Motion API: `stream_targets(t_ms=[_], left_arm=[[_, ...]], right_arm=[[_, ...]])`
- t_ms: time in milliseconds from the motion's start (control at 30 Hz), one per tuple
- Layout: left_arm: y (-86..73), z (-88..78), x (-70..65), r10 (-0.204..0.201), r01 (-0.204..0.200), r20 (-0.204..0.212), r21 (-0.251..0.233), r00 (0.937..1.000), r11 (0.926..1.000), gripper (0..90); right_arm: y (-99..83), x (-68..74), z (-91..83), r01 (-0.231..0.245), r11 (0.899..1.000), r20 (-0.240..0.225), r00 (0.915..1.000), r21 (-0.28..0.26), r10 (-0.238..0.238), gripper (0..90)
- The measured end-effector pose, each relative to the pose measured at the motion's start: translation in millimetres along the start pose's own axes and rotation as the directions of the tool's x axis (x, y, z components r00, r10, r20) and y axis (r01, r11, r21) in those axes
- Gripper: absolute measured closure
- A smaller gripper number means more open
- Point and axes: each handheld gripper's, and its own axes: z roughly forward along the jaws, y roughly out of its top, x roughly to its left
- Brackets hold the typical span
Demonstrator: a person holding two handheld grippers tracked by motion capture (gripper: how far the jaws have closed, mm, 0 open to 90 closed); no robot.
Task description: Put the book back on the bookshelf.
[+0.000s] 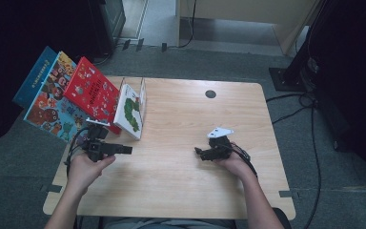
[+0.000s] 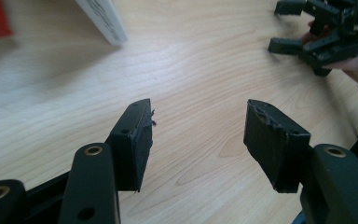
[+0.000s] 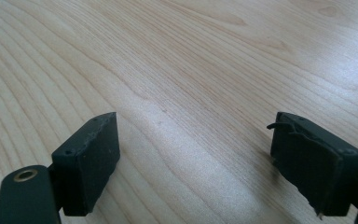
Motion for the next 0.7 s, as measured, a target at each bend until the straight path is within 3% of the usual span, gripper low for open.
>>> stream_targets(t_ms=[100,233,333,467,567,700], left_arm=[[-5.2,15.1,0.9,0.021,-0.021,-0.005,0.024,0.9998,0.9995,41.9],[-10.6,31.3,5.8,0.008,-0.007,-0.013,0.037,0.9999,0.9993,41.9],[-12.9,38.5,7.4,0.003,-0.003,-0.017,0.040,0.9999,0.9992,41.8],[-17.0,43.0,5.9,0.033,-0.033,-0.014,0.017,0.9993,0.9993,41.0],[-21.6,48.4,7.4,0.049,-0.047,-0.039,0.030,0.9981,0.9984,40.9],[-24.6,53.8,9.4,0.056,-0.054,-0.035,0.057,0.9978,0.9969,39.7]], right_arm=[[0.0,-0.1,0.0,0.001,1.000,0.000,1.0000,0.000,-0.001,15.1],[0.0,0.0,0.0,0.000,1.000,0.000,1.0000,0.000,0.000,15.1],[0.0,-0.1,0.0,0.001,1.000,0.000,1.0000,0.000,-0.001,15.1],[0.0,0.0,0.1,0.002,1.000,0.000,1.0000,0.000,-0.002,15.0],[0.4,0.1,0.6,0.001,1.000,-0.002,1.0000,-0.001,-0.001,14.7],[0.5,-0.3,0.8,0.003,1.000,-0.004,1.0000,-0.001,-0.003,14.5]])
